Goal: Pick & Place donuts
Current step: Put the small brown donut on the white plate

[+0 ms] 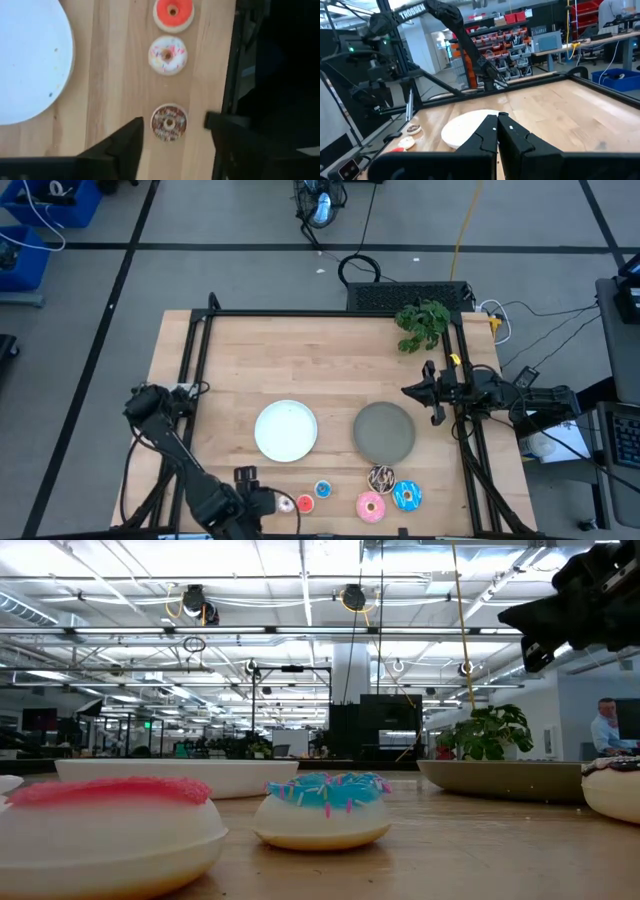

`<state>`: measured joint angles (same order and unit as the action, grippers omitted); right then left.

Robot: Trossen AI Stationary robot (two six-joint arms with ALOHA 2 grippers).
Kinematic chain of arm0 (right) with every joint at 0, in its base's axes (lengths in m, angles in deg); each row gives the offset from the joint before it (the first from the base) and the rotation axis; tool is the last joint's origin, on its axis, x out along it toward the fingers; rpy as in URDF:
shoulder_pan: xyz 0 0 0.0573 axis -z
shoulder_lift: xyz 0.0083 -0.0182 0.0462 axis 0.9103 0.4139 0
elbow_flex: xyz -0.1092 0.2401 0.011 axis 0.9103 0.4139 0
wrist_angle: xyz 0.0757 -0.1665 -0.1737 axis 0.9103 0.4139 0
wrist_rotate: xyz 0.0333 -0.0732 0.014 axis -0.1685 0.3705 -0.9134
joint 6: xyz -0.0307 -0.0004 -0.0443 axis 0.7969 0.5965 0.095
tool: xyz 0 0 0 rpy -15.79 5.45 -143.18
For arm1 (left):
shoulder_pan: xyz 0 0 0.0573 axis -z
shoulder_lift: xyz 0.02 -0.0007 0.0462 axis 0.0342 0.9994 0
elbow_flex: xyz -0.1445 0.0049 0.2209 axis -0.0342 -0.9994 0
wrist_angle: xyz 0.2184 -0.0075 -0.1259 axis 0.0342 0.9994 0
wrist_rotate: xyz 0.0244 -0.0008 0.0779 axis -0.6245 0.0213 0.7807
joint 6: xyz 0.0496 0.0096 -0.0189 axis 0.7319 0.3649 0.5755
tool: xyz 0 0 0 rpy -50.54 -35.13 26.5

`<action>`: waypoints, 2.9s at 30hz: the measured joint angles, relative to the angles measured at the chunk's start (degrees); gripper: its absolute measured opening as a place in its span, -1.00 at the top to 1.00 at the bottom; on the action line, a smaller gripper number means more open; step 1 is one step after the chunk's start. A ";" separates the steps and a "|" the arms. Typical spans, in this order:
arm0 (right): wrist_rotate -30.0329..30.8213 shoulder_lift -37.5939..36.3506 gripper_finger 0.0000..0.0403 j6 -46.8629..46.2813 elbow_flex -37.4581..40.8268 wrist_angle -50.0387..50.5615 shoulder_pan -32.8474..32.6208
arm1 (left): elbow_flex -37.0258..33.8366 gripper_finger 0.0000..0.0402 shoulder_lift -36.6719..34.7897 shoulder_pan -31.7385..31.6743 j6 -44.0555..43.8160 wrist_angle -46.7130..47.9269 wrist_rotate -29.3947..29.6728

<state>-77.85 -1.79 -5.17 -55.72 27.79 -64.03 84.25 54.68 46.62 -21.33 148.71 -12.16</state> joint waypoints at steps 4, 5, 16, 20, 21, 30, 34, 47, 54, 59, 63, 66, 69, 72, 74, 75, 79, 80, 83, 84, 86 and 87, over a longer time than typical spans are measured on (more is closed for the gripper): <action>0.02 0.00 1.00 0.45 -0.01 -0.28 0.00 | -1.88 -0.39 0.00 -0.17 -1.30 0.04 1.30; 0.00 0.00 1.00 0.45 0.01 -0.28 0.00 | -2.44 -0.43 0.00 -0.17 -2.23 0.02 1.33; 0.00 0.02 1.00 0.45 -0.01 -0.25 0.00 | -9.72 -0.65 0.00 -0.03 -4.43 -7.08 -3.99; 0.00 0.02 1.00 0.43 0.01 -0.24 0.00 | -11.79 -0.64 0.00 -0.08 -4.26 -10.44 -3.72; 0.00 0.02 1.00 0.42 -0.01 -0.26 0.00 | -12.13 -0.64 0.00 -0.09 -4.26 -10.84 -3.92; -0.15 0.02 1.00 0.42 0.01 -0.26 0.00 | -12.83 -0.66 -0.02 -0.07 -5.78 -11.39 -4.89; -0.17 0.01 1.00 0.42 0.01 -0.26 0.00 | -12.83 -0.66 -0.02 0.04 -6.22 -11.41 -4.81; -0.24 0.00 1.00 -0.01 -0.01 -0.26 0.00 | -13.00 -0.66 3.31 0.26 -1.25 -13.74 -5.44; -0.24 0.02 1.00 -0.22 0.00 -0.02 0.00 | -12.98 -0.66 3.72 0.22 -1.28 -13.51 -5.83; -0.24 0.02 1.00 -0.23 0.00 0.04 0.00 | -12.94 -0.66 4.64 0.22 -1.73 -13.55 -6.30; -0.24 0.02 1.00 -0.23 0.01 0.20 0.00 | -12.94 -0.66 5.80 0.04 -1.70 -13.98 -8.13; -0.24 0.11 1.00 -0.23 -0.01 0.20 0.00 | -12.94 -0.66 6.47 -0.17 -1.51 -13.70 -8.82; -0.24 0.19 1.00 -0.23 -0.01 0.18 0.00 | -12.94 -0.66 6.45 -0.17 -1.57 -13.66 -8.84; -0.24 0.20 1.00 -0.23 0.00 0.18 0.00 | -12.94 -0.66 6.45 -0.17 -1.26 -13.64 -8.14; -0.24 0.20 1.00 -0.23 0.00 0.20 0.00 | -12.94 -0.66 6.45 -0.17 -1.19 -13.72 -7.75; -0.24 0.20 1.00 -0.23 -0.01 0.18 0.00 | -12.94 -0.66 6.45 -0.17 -1.16 -13.75 -7.77; -0.24 0.20 1.00 -0.23 0.01 0.18 0.00 | -12.94 -0.66 6.45 -0.17 -1.14 -13.97 -7.77; -0.24 0.20 1.00 -0.23 -0.01 0.18 0.00 | -12.94 -0.66 6.45 -0.17 -1.14 -13.95 -7.77; -0.24 0.20 1.00 -0.23 0.01 0.18 0.00 | -12.94 -0.66 6.45 -0.17 -1.11 -13.95 -7.76; -0.24 0.20 1.00 -0.23 -0.01 0.20 0.00 | -12.94 -0.66 6.45 -0.17 -1.08 -13.95 -7.74; -0.26 0.20 1.00 -0.25 0.01 0.18 0.00 | -13.17 -0.66 6.45 -0.17 -1.36 -14.06 -7.71; -0.28 0.20 1.00 -0.25 0.01 0.18 0.00 | -13.38 -0.66 6.45 -0.17 -1.51 -14.08 -7.75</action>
<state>-78.13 -1.60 -5.42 -55.71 27.97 -64.03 70.87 61.12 46.44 -22.84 134.63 -19.91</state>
